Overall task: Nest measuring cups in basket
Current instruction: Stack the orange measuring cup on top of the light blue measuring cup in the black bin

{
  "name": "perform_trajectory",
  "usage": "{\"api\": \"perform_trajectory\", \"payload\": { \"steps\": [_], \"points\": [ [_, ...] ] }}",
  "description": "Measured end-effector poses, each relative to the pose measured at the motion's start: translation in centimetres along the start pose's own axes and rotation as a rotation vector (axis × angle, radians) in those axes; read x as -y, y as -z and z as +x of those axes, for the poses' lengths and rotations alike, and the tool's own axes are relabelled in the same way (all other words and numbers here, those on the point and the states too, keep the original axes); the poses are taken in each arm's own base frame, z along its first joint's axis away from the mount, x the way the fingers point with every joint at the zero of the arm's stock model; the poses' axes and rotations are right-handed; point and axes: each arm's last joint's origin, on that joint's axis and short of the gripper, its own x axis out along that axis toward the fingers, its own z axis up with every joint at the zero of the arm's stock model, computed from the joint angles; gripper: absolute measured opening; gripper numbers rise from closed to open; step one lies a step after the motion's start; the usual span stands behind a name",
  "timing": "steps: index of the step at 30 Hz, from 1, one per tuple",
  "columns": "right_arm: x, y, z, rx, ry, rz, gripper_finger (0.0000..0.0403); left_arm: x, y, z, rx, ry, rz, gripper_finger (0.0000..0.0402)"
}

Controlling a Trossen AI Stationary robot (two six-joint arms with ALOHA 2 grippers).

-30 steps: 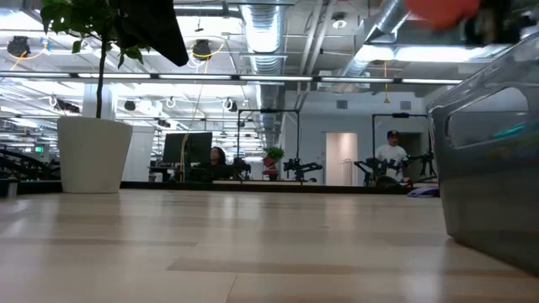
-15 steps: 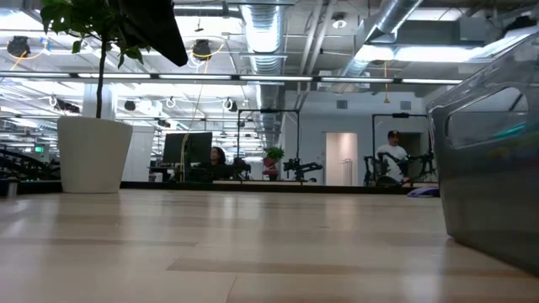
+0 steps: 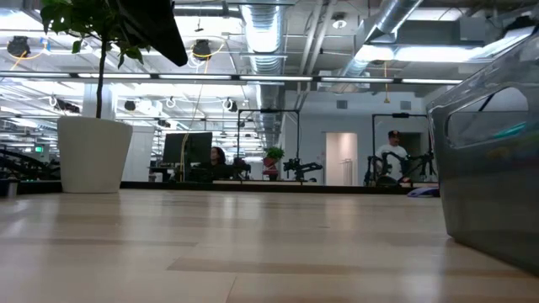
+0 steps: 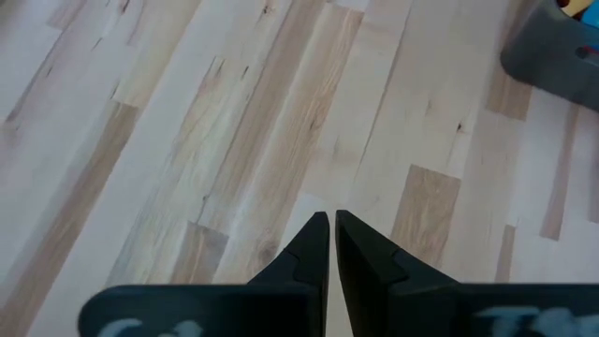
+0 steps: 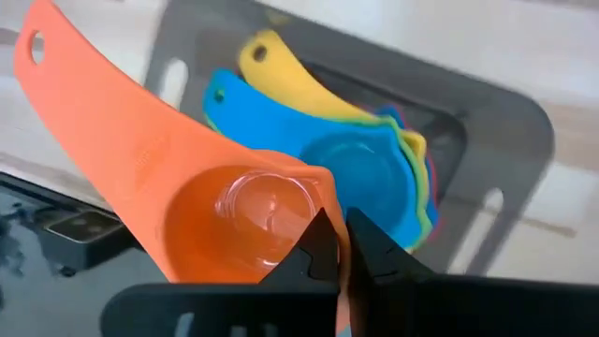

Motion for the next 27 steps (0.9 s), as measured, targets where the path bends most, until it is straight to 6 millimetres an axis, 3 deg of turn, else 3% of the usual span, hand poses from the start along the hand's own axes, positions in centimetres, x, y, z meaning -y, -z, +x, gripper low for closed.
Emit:
{"api": "perform_trajectory", "payload": {
  "steps": [9, 16, 27],
  "points": [
    [0.4, 0.7, 1.3, -0.042, 0.152, -0.022, 0.0009, 0.0, 0.0, 0.0, -0.001, 0.001, 0.000, 0.0011],
    [0.7, -0.1, 2.0, -0.003, 0.210, -0.032, 0.0010, 0.0, 0.0, 0.0, 0.000, 0.000, -0.002, 0.0011],
    [0.5, -0.6, 2.6, -0.020, 0.226, -0.071, 0.0057, 0.0, 0.0, 0.0, 0.003, -0.002, -0.031, 0.0011]
  ]
}}
